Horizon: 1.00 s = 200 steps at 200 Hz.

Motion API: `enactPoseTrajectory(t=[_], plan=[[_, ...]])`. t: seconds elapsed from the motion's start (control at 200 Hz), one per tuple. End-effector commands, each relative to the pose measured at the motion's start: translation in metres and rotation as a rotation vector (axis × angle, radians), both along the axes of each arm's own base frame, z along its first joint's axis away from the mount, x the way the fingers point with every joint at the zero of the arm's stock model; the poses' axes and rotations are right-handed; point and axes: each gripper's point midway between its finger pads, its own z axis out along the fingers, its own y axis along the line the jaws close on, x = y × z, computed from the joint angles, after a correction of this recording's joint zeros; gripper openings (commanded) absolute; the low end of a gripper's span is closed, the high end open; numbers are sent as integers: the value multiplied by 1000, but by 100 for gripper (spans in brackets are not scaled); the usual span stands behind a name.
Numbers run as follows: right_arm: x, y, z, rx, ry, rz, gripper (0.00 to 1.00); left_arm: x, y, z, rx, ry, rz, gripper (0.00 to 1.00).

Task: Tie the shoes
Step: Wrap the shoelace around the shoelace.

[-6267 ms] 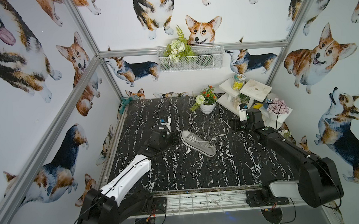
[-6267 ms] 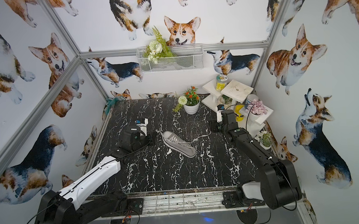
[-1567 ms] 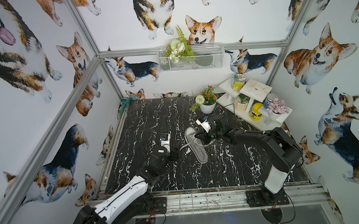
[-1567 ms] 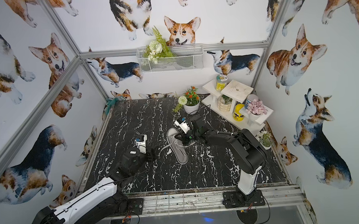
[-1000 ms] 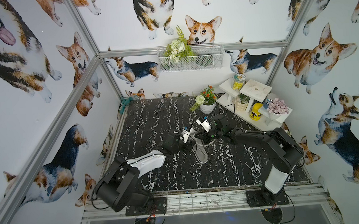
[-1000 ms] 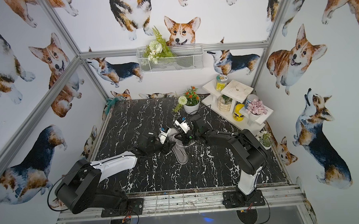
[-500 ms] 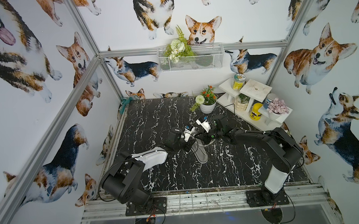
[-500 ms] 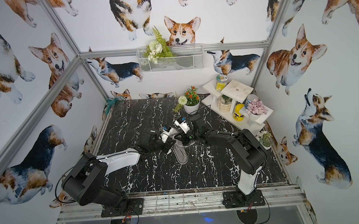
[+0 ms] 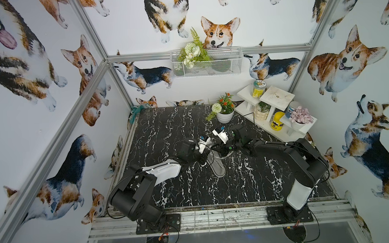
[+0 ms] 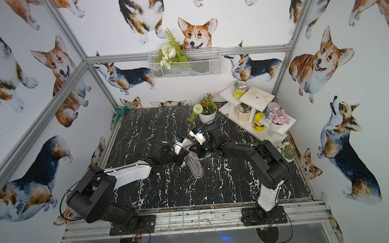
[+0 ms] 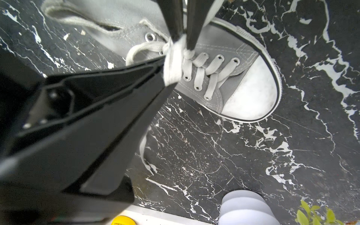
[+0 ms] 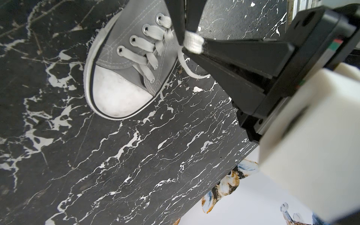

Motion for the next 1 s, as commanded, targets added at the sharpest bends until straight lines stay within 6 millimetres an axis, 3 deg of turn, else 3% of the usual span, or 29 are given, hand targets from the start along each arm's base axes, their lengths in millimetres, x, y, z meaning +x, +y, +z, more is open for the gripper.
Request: enactPoseTrajectory(t=[0.0,0.04,0.546,0.851,0.996], plan=[[0,0,2,0,0,0,1,-1,-1,3,-23,-3,-10,3],[0,0,2,0,-1,1,2,-1,0,1,-21,3,-7,0],[1,-2,4,-14,-8,13,12,-8,2,-8,-42,53,-25,0],[-3,4,15,39,47,20,5,-15,0,-7,-90,55,-43,0],[-2,4,17,51,80,5,4,-15,1,-6,-94,52,-27,16]])
